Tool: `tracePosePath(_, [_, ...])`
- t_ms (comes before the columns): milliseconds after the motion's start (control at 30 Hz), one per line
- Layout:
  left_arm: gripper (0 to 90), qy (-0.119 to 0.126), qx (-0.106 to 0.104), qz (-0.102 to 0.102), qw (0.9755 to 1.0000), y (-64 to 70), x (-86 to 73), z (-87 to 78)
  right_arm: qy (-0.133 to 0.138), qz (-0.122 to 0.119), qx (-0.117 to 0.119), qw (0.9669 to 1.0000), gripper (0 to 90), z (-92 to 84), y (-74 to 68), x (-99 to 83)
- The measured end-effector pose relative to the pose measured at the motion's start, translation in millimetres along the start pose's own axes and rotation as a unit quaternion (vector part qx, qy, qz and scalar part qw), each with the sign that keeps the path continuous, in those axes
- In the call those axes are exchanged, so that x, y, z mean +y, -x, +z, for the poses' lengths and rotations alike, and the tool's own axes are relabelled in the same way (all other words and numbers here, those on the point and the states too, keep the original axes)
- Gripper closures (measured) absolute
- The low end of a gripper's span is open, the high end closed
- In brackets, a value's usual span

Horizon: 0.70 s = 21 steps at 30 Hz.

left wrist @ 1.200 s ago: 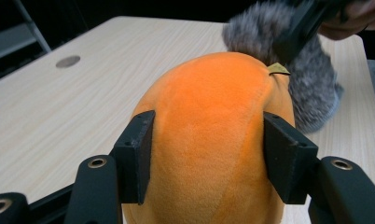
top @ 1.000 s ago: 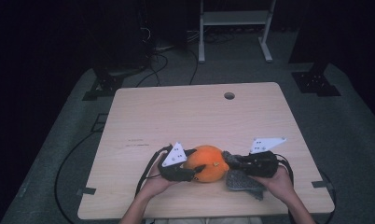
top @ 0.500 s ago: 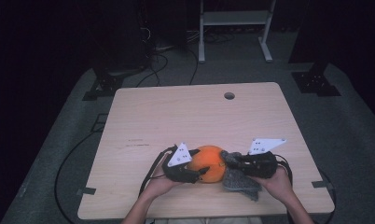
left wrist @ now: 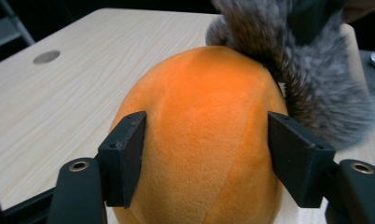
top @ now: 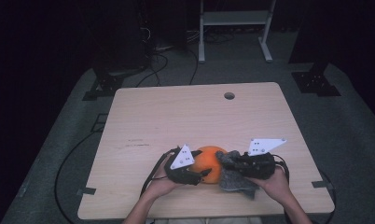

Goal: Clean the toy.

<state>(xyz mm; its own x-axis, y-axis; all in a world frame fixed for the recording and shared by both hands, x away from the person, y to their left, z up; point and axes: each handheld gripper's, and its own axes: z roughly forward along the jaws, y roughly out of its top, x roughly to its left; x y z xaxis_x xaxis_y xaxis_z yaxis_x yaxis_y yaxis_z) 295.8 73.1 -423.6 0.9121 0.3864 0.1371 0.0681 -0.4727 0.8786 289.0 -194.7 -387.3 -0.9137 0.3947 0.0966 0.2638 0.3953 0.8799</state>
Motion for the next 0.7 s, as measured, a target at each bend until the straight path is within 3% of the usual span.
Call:
tracePosePath(100, [28.6,-0.002,-0.004,0.006,1.0,1.8,2.6,-0.8,-0.011,-0.019,-0.012,0.9997,78.0,6.8,-5.0,6.1])
tracePosePath(167, [19.5,-0.004,-0.009,-0.022,0.9997,-4.7,2.1,-2.0,-0.02,-0.01,-0.012,0.9997,78.1,11.0,-0.2,0.0])
tracePosePath(233, [13.5,-0.007,-0.011,-0.065,0.9978,-11.9,-1.2,-1.8,-0.025,-0.005,-0.017,0.9995,78.2,9.4,3.8,-4.3])
tracePosePath(300, [13.3,-0.013,-0.021,-0.089,0.9957,-15.7,-4.1,-0.7,-0.028,-0.002,-0.025,0.9993,78.2,5.0,6.6,-5.4])
tracePosePath(367, [23.9,-0.007,-0.014,-0.072,0.9973,-12.6,-3.9,-1.3,-0.031,-0.005,-0.031,0.999,78.2,2.2,6.8,-4.7])
tracePosePath(433, [31.2,-0.002,-0.009,-0.04,0.9992,-7.1,-1.0,-1.6,-0.017,-0.004,-0.021,0.9996,78.2,1.1,2.5,-0.7])
tracePosePath(533, [35.5,-0.001,0.001,-0.008,1.0,1.2,4.6,-2.1,-0.012,-0.025,-0.018,0.9994,78.1,3.8,-6.0,7.7])
tracePosePath(700, [37.5,0.006,-0.004,-0.019,0.9998,0.3,4.6,-3.0,-0.033,-0.024,-0.042,0.9983,78.2,0.9,1.9,1.2])
